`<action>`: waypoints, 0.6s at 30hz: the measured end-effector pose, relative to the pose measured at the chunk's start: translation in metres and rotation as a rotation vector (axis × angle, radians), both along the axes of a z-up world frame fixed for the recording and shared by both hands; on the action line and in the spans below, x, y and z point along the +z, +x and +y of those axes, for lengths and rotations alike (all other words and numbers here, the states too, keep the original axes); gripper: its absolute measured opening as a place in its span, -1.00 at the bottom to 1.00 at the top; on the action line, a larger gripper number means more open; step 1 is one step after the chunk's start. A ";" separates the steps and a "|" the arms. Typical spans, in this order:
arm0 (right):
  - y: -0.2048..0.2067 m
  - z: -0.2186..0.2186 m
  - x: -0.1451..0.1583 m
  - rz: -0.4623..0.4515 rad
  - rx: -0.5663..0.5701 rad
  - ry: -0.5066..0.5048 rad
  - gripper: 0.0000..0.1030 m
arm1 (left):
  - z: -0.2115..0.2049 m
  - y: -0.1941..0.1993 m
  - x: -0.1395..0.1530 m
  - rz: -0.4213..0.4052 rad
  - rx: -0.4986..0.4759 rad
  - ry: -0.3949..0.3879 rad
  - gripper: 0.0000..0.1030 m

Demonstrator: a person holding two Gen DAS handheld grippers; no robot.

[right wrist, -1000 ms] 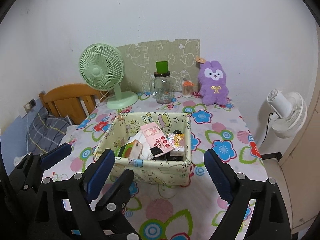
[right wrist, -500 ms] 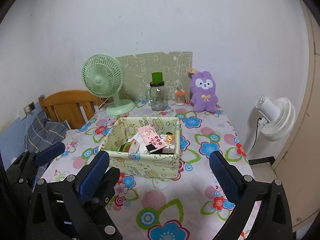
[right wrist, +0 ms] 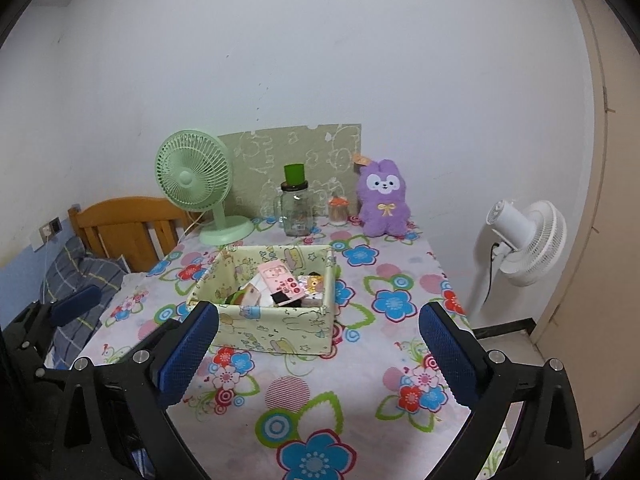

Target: Organize soft objects

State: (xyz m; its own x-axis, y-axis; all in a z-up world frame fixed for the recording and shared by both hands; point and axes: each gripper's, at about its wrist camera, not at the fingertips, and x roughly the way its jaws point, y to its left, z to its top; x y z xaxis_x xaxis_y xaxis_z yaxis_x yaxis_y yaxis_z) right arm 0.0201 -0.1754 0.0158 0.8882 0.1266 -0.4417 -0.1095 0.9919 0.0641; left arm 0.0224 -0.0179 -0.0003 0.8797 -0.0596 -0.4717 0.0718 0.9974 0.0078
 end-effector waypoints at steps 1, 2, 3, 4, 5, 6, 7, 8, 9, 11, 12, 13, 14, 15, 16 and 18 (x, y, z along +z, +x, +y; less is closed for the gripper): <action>-0.003 -0.002 0.001 -0.006 -0.006 -0.001 0.97 | 0.001 -0.002 0.001 -0.004 0.005 -0.001 1.00; -0.005 -0.003 0.002 -0.012 -0.011 -0.002 0.97 | 0.003 -0.004 0.002 -0.008 0.012 -0.002 1.00; -0.007 -0.004 0.003 -0.019 -0.013 -0.002 0.97 | 0.005 -0.005 0.002 -0.013 0.018 -0.003 1.00; -0.010 -0.005 0.004 -0.024 -0.017 -0.002 0.97 | 0.007 -0.007 0.003 -0.017 0.023 -0.004 1.00; -0.011 -0.006 0.005 -0.028 -0.019 -0.002 0.97 | 0.009 -0.009 0.004 -0.020 0.029 -0.004 1.00; -0.012 -0.007 0.005 -0.033 -0.021 -0.001 0.97 | 0.011 -0.011 0.004 -0.023 0.034 -0.004 1.00; -0.014 -0.008 0.005 -0.037 -0.025 0.000 0.97 | 0.013 -0.012 0.005 -0.026 0.037 -0.005 1.00; -0.015 -0.009 0.005 -0.040 -0.030 0.002 0.97 | 0.015 -0.014 0.005 -0.030 0.041 -0.005 1.00; -0.017 -0.010 0.005 -0.041 -0.032 0.004 0.97 | 0.017 -0.016 0.006 -0.035 0.046 -0.007 1.00; -0.018 -0.011 0.003 -0.038 -0.037 0.010 0.97 | 0.020 -0.019 0.007 -0.039 0.054 -0.012 1.00; -0.019 -0.012 0.002 -0.037 -0.040 0.013 0.97 | 0.021 -0.020 0.008 -0.041 0.057 -0.014 1.00; -0.019 -0.013 0.002 -0.035 -0.043 0.017 0.97 | 0.022 -0.020 0.008 -0.043 0.059 -0.015 1.00; -0.019 -0.013 0.001 -0.034 -0.046 0.020 0.97 | 0.023 -0.021 0.009 -0.045 0.059 -0.015 1.00; -0.020 -0.013 0.001 -0.034 -0.048 0.022 0.97 | 0.023 -0.022 0.009 -0.046 0.058 -0.017 1.00; -0.021 -0.013 0.001 -0.036 -0.049 0.022 0.97 | 0.023 -0.022 0.009 -0.048 0.056 -0.018 1.00; -0.022 -0.013 0.001 -0.041 -0.051 0.018 0.97 | 0.023 -0.023 0.009 -0.051 0.052 -0.024 1.00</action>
